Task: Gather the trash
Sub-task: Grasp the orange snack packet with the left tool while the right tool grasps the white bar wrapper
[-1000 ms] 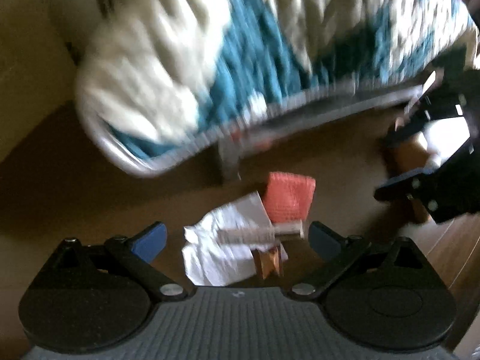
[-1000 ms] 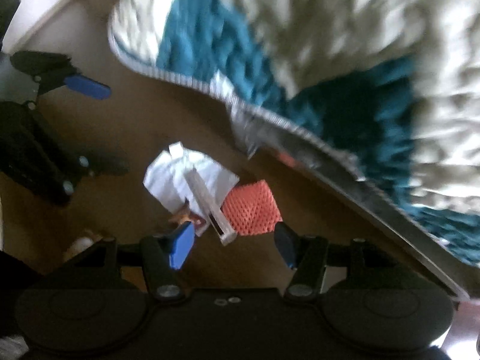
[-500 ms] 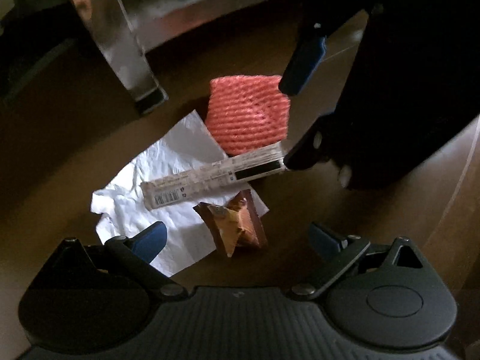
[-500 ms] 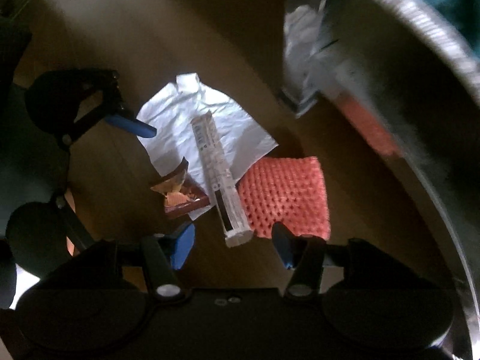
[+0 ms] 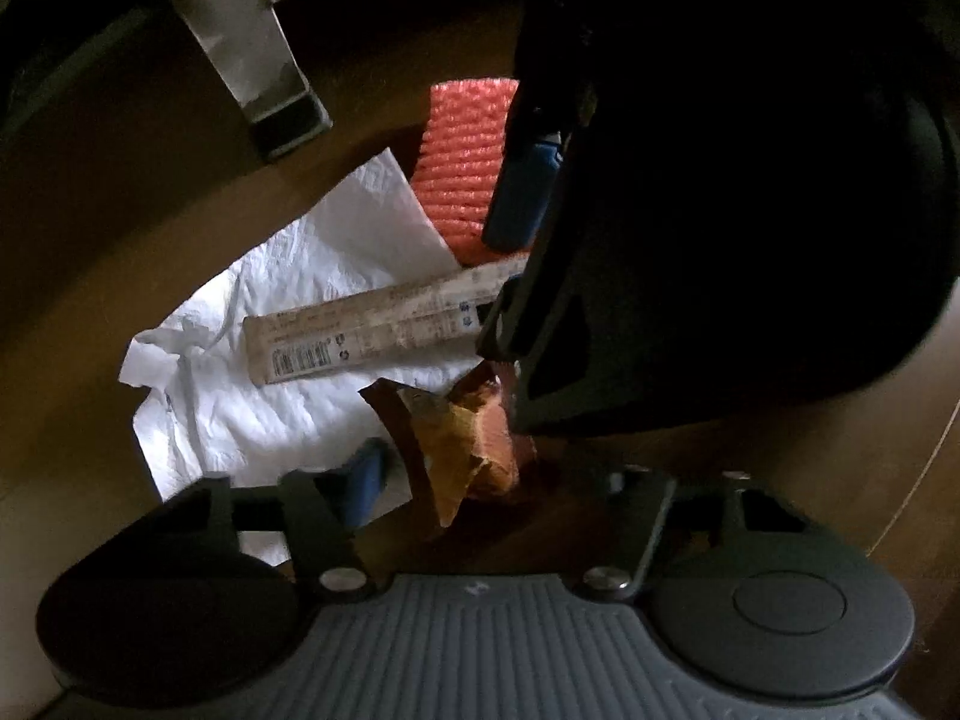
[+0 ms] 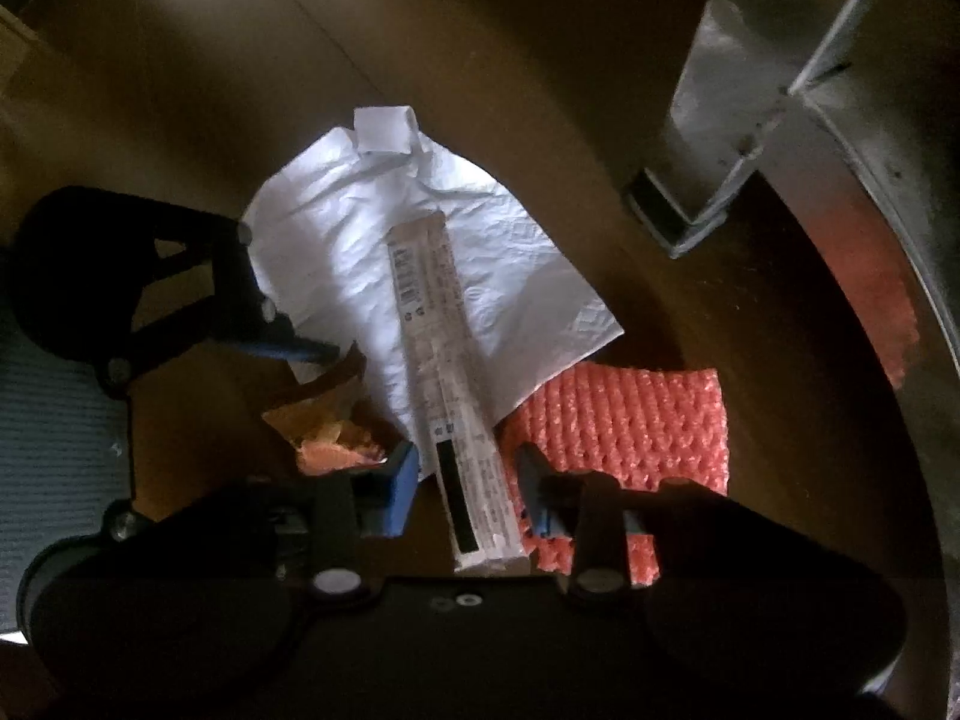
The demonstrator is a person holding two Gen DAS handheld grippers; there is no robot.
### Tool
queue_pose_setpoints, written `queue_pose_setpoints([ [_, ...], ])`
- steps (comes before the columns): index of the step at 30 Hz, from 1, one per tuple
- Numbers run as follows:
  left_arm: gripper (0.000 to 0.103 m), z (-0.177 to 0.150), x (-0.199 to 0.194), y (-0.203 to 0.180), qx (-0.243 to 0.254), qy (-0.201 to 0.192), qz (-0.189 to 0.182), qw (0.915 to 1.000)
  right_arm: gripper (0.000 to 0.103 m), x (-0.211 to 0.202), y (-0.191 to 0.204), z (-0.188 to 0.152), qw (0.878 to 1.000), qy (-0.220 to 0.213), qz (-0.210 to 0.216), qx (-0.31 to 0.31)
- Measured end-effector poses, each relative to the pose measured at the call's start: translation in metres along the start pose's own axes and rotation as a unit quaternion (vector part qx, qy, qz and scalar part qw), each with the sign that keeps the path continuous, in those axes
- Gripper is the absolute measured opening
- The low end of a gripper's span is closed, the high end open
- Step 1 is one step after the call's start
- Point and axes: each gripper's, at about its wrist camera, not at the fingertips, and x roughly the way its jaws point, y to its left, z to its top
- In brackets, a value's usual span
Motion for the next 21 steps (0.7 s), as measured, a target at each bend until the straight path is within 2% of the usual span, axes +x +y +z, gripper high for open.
queue_pose_setpoints([
  [2, 0.06, 0.0, -0.001, -0.001, 0.0, -0.007, 0.001, 1.0, 0.034, 0.0, 0.002, 0.0, 1.0, -0.004, -0.005, -0.004],
  [3, 0.059, 0.0, -0.002, -0.002, 0.0, -0.01, 0.003, 0.9999, 0.029, 0.0, 0.002, 0.0, 1.0, -0.004, -0.01, -0.003],
  [4, 0.055, 0.0, -0.003, -0.003, 0.0, -0.012, 0.002, 0.9999, 0.025, 0.0, 0.003, 0.0, 1.0, -0.003, -0.015, -0.004],
  [5, 0.047, -0.001, -0.005, -0.003, -0.001, -0.014, 0.003, 0.9999, 0.025, 0.0, 0.002, 0.0, 1.0, -0.003, -0.015, -0.004],
  [8, 0.043, -0.003, -0.009, -0.003, -0.007, -0.014, 0.006, 0.9999, 0.022, -0.002, 0.005, 0.001, 1.0, 0.0, -0.022, -0.01],
  [15, 0.041, -0.004, -0.026, 0.008, -0.026, -0.022, -0.002, 0.9994, 0.018, -0.027, 0.013, 0.003, 1.0, -0.009, -0.015, 0.006],
  [21, 0.041, -0.006, -0.057, 0.03, -0.052, -0.04, -0.022, 0.9976, 0.017, -0.072, 0.022, -0.003, 0.999, -0.034, -0.011, 0.024],
])
